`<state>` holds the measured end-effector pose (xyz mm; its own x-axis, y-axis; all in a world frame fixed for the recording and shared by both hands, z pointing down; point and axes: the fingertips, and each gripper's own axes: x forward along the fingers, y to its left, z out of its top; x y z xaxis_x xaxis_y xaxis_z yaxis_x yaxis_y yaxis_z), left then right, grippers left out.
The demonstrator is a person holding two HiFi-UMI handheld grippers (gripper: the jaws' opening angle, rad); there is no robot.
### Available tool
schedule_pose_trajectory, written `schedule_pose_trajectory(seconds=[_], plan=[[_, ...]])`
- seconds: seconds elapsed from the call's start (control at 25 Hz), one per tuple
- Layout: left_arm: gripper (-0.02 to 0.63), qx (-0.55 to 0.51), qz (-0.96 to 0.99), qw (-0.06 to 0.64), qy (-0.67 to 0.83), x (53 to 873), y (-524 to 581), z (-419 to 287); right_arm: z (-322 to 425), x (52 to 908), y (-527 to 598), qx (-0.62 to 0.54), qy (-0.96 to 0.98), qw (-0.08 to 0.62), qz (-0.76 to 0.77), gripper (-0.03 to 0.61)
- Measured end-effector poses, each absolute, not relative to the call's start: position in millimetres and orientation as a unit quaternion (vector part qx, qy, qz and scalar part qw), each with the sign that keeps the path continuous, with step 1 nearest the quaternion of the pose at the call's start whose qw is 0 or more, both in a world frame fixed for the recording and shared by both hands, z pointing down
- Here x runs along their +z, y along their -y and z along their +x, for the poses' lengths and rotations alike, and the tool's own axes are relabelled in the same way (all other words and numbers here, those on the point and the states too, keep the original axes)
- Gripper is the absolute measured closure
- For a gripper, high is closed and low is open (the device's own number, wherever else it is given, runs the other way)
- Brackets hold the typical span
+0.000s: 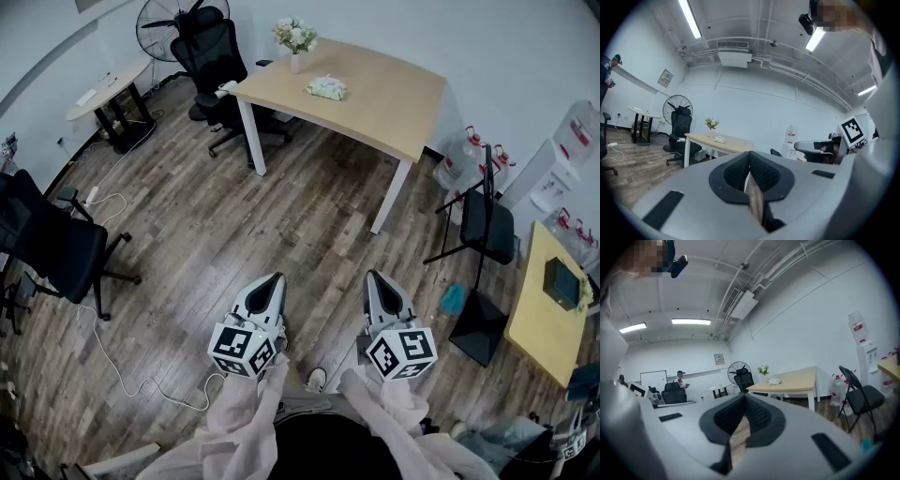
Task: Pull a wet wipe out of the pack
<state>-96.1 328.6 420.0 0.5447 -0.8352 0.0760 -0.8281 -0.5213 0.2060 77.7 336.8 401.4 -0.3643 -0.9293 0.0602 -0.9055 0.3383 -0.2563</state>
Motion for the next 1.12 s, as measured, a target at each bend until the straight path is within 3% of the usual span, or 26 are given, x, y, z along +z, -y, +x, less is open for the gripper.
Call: schedule_pose_trajectory(seconds=[0.52, 0.72, 1.12], plan=[[0.603, -0.009, 0.869, 0.111, 0.482, 429, -353, -85, 87, 405, -355, -0.116, -0.813, 0.054, -0.569, 0.568], [0.603, -0.005, 0.866, 0.118, 0.486, 432, -353, -86, 89, 415, -353, -0.108, -0.813, 0.014, -0.572, 0.568], [0.603, 0.004, 0.865, 0.122, 0.487, 438, -322, -80, 91, 420, -321, -0.128, -0.812, 0.032, -0.568, 0.568]])
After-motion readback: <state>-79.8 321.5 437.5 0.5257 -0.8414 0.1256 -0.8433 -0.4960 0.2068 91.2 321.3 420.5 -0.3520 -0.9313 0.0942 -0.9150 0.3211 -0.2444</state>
